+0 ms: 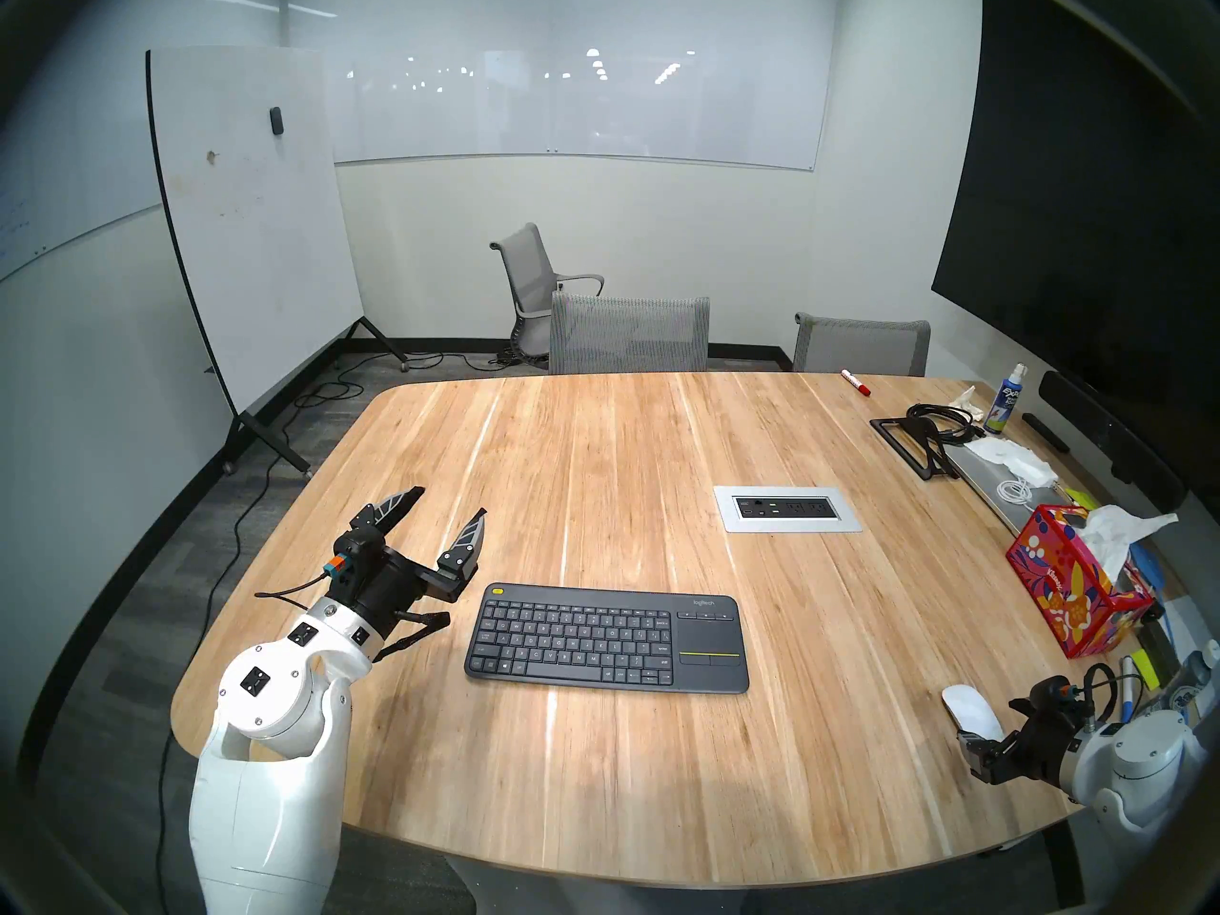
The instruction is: Put the mouse beside the keyboard
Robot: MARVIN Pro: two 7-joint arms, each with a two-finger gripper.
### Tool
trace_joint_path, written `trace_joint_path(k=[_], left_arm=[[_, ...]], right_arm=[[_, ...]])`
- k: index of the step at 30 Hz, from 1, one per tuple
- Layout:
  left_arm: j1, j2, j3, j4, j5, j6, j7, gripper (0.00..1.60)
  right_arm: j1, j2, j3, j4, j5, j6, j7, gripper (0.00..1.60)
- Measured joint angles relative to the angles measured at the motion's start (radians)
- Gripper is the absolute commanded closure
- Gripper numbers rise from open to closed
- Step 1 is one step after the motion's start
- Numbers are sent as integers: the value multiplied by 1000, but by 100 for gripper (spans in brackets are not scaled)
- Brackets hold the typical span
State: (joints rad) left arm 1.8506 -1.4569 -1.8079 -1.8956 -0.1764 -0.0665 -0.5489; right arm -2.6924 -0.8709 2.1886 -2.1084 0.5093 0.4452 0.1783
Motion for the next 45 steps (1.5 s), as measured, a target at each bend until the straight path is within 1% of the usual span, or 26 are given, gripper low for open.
trace_joint_path(k=[10, 19, 30, 37, 45], left_arm=[[0, 0, 0, 0, 0, 0, 0, 0], [0, 0, 0, 0, 0, 0, 0, 0], [0, 0, 0, 0, 0, 0, 0, 0], [0, 0, 0, 0, 0, 0, 0, 0], [0, 0, 0, 0, 0, 0, 0, 0]], right_arm=[[53, 19, -46, 32, 17, 6, -3, 0], [111, 11, -80, 54, 47, 43, -52, 0], [162, -18, -76, 94, 79, 75, -98, 0], [168, -19, -66, 94, 91, 89, -91, 0], [181, -15, -68, 91, 102, 113, -79, 0]])
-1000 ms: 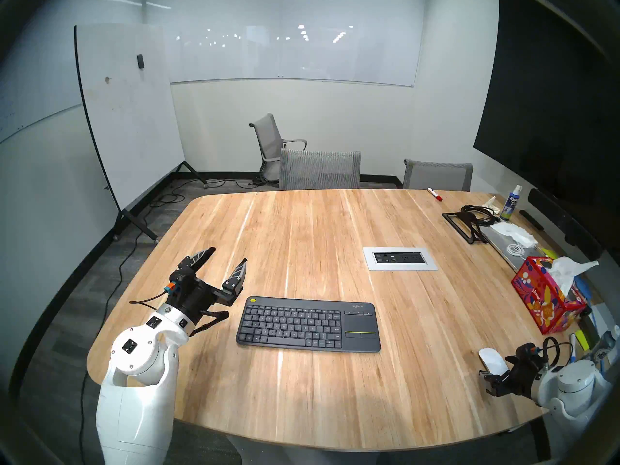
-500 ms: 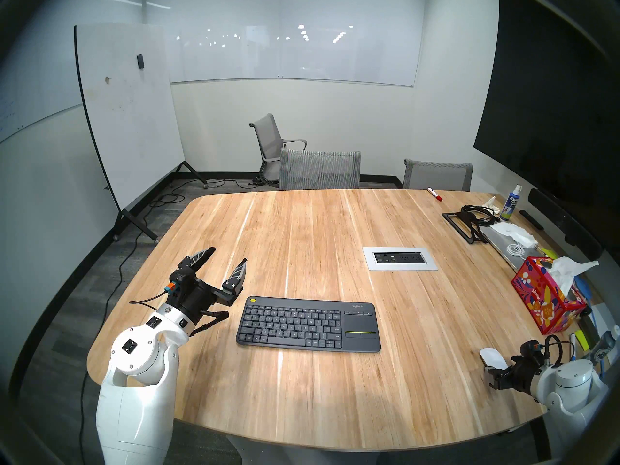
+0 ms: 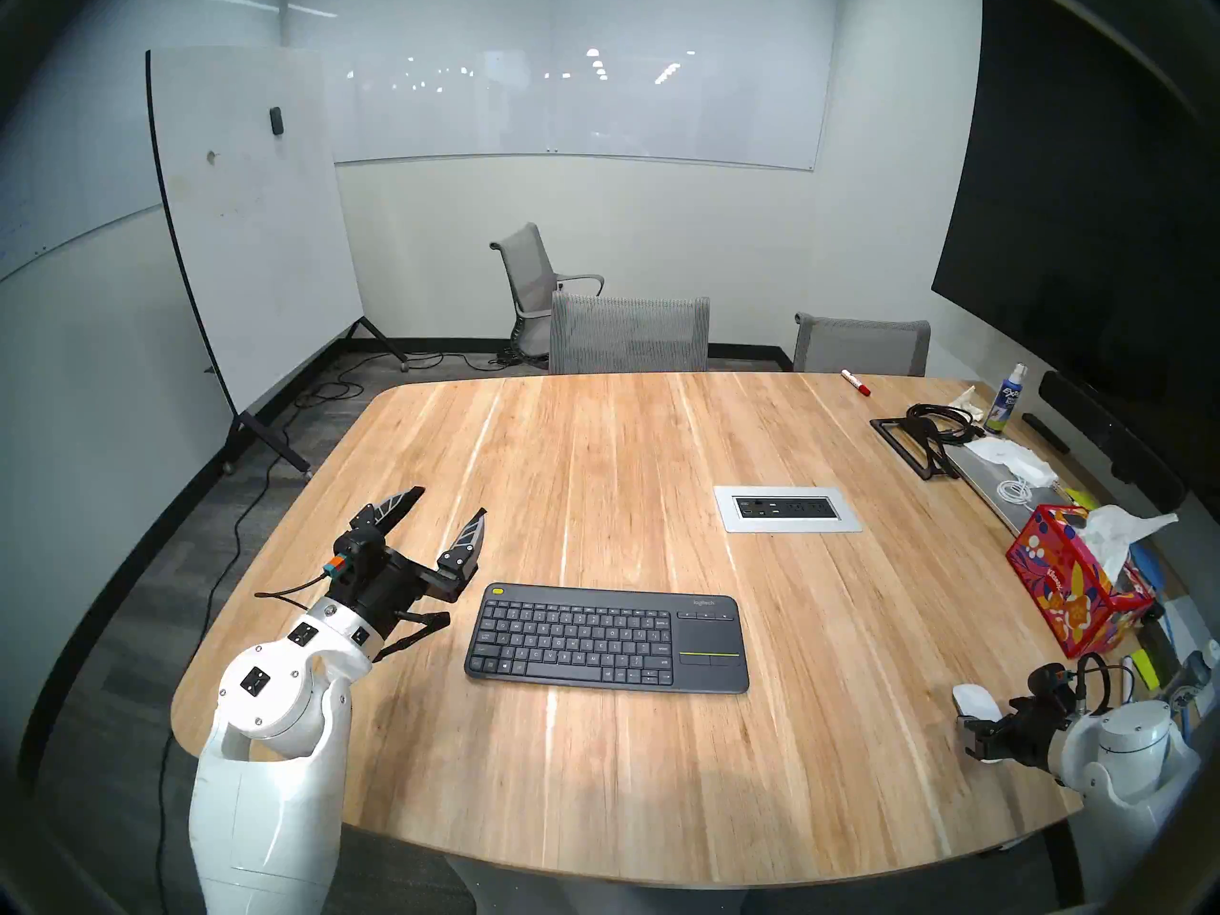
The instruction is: Put the mouse beside the keyboard
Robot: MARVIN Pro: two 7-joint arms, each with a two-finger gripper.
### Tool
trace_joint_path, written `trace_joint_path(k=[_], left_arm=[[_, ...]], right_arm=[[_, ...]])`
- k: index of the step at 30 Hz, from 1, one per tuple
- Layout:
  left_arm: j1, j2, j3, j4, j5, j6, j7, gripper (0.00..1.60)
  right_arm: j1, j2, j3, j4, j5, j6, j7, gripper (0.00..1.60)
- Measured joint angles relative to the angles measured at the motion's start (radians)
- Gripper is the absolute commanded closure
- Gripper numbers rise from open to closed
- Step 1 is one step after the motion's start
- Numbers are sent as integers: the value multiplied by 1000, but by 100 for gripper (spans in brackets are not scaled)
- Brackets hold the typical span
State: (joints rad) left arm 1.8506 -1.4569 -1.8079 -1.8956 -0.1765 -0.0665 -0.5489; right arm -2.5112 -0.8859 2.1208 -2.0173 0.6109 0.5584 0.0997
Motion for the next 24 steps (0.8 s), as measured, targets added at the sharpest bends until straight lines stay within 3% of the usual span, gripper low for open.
trace_joint_path(k=[9, 21, 22, 23, 24], left_arm=[[0, 0, 0, 0, 0, 0, 0, 0], [0, 0, 0, 0, 0, 0, 0, 0], [0, 0, 0, 0, 0, 0, 0, 0], [0, 0, 0, 0, 0, 0, 0, 0], [0, 0, 0, 0, 0, 0, 0, 0]], right_arm=[[32, -12, -23, 21, 20, 27, -23, 0], [53, -36, -37, 45, 28, -8, -37, 0], [53, -38, -36, 46, 29, -11, -37, 28], [53, -40, -35, 47, 30, -13, -37, 160], [53, -41, -35, 47, 30, -14, -37, 160]])
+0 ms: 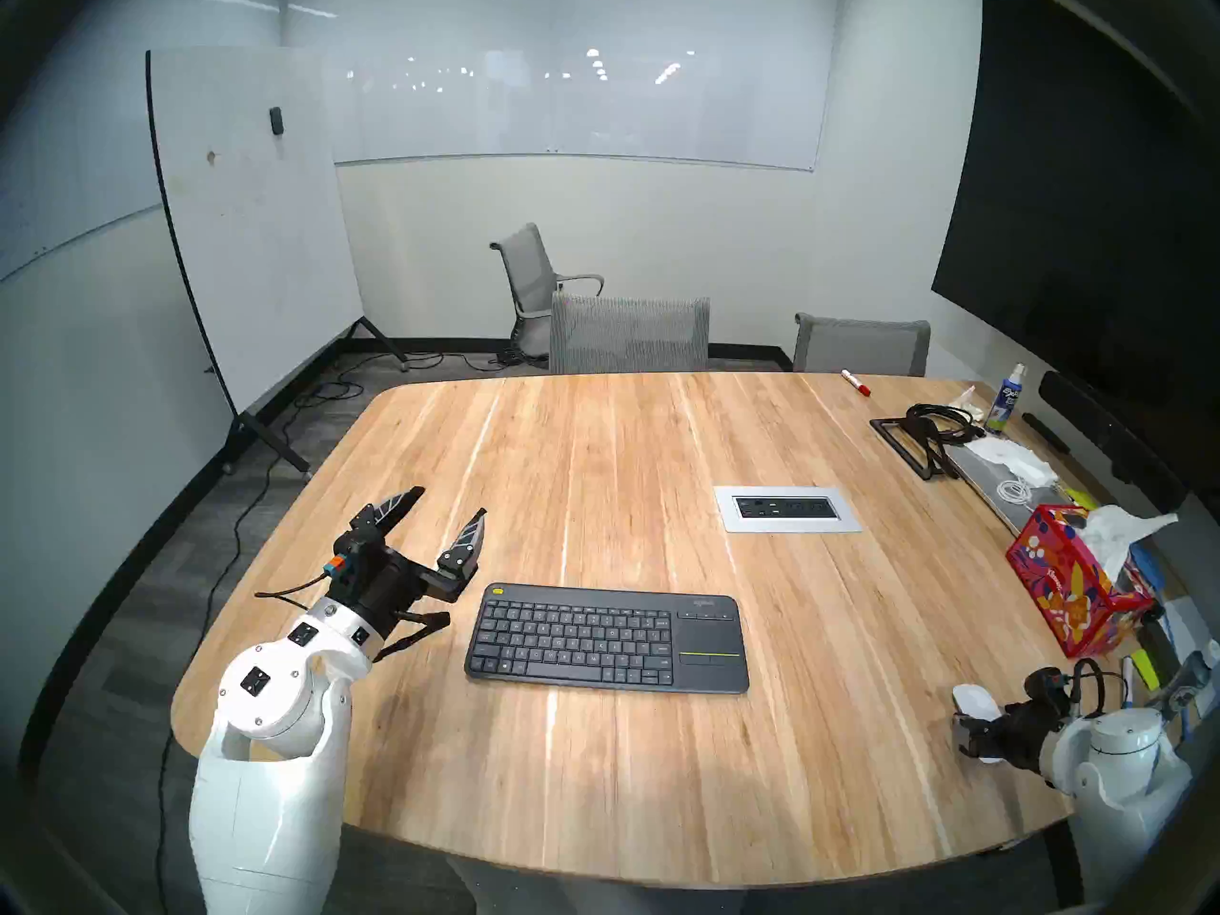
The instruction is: Put the mouse beside the keyboard
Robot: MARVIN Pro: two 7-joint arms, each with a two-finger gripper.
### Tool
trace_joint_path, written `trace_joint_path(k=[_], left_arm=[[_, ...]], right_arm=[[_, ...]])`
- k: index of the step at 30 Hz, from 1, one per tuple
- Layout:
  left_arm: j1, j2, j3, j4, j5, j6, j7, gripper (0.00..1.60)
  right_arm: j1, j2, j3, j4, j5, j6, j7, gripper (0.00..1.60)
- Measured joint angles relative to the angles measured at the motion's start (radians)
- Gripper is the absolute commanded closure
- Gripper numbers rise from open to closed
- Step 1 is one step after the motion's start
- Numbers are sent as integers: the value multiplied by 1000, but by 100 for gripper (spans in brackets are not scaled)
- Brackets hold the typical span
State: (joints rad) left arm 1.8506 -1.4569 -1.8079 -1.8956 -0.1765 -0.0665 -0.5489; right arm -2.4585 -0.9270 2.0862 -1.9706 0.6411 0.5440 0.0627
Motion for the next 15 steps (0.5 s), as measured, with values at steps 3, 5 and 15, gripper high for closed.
trace_joint_path(k=[3, 5, 15], left_arm=[[0, 0, 0, 0, 0, 0, 0, 0], [0, 0, 0, 0, 0, 0, 0, 0], [0, 0, 0, 0, 0, 0, 0, 0]], right_arm=[[-1, -4, 3, 0, 1, -3, -4, 160], [-3, -5, 3, -2, 1, -4, -5, 160], [-20, -25, -5, -56, 0, -7, -18, 160]])
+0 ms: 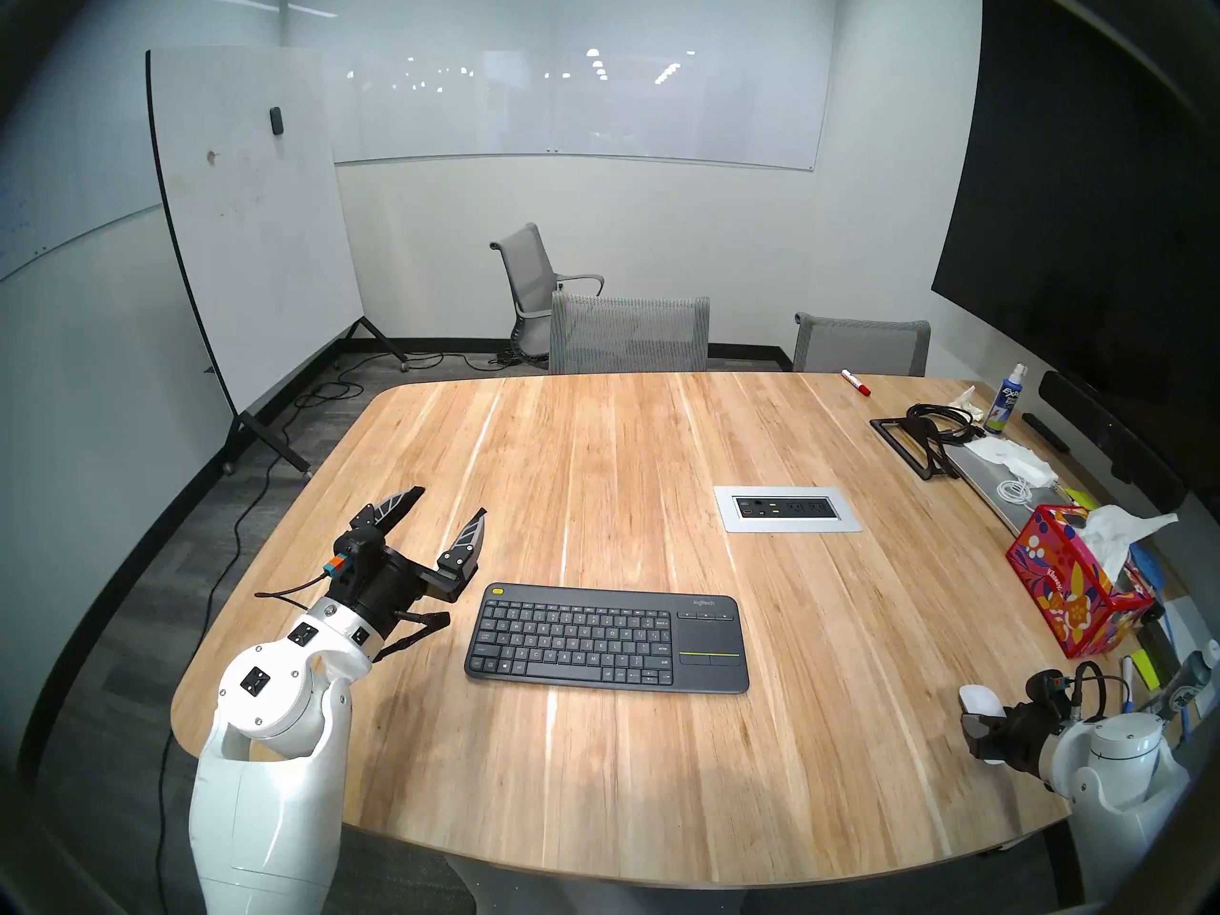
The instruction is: Put the mouse beside the keyboard
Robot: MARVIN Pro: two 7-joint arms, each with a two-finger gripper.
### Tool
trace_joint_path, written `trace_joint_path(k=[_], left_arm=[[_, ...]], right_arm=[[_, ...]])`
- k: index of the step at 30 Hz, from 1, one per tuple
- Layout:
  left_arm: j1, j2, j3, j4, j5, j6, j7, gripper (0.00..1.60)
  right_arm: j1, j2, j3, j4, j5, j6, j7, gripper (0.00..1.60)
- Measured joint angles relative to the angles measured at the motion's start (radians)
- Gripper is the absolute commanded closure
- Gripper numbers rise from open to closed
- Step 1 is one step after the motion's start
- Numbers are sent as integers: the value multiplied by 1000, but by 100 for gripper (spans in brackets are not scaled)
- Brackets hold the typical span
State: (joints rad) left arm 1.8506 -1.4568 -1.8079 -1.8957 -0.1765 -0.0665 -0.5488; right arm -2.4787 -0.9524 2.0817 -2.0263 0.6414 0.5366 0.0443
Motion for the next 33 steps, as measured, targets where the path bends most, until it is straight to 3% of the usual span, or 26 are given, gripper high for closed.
trace_joint_path(k=[17, 33], left_arm=[[0, 0, 0, 0, 0, 0, 0, 0], [0, 0, 0, 0, 0, 0, 0, 0]], right_arm=[[36, -38, -110, -117, -30, -34, -56, 160], [119, -105, -275, -188, -77, -84, -161, 160]])
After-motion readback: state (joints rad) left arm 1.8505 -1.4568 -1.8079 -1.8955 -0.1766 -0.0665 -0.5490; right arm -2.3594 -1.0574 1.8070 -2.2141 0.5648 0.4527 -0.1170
